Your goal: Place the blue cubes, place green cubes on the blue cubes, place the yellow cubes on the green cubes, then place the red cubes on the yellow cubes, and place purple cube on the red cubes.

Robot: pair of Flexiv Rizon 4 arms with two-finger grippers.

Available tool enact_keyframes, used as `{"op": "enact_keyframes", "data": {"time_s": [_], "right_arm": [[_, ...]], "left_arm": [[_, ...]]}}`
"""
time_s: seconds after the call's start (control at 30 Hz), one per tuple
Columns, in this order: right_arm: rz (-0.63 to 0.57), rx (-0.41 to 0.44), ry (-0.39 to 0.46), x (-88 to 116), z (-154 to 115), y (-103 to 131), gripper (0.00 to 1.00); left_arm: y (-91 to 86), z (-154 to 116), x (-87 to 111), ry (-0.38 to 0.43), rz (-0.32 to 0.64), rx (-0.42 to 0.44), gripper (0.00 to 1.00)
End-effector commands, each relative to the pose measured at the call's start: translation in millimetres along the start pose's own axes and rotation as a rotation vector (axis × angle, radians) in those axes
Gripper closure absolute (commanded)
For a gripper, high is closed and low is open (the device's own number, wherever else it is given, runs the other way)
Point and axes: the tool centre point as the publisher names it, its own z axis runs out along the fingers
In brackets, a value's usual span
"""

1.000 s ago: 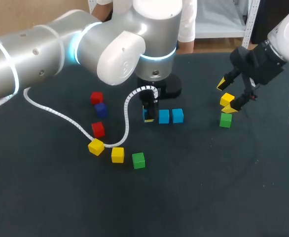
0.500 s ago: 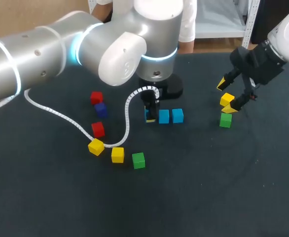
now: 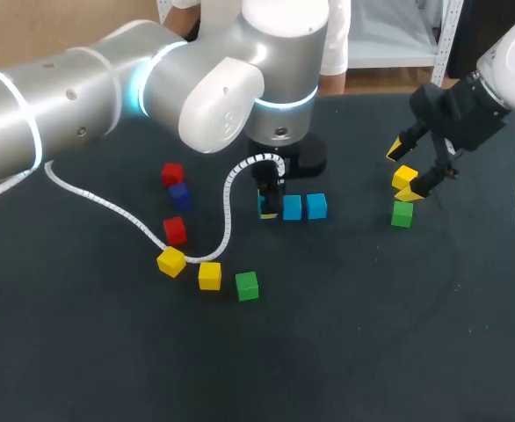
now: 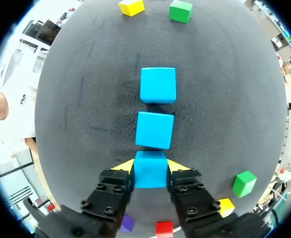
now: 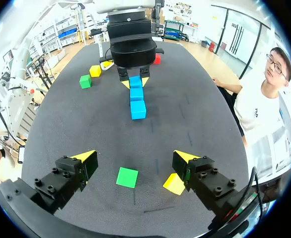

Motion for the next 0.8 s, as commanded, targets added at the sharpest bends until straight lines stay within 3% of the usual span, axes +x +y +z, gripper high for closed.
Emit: {"op": "enact_keyframes", "data": {"time_s": [0.03,0.8], "right_arm": [[0.0,0.001,0.0,0.0,-0.2,0.3,0.0],[0.0,0.001,0.0,0.0,-0.2,0.3,0.0]], "left_arm": [[3.4,0.5,-1.9,0.005,0.002,0.007,1.0],[1.6,1.2,0.3,-0.001,-0.008,0.009,1.0]]}}
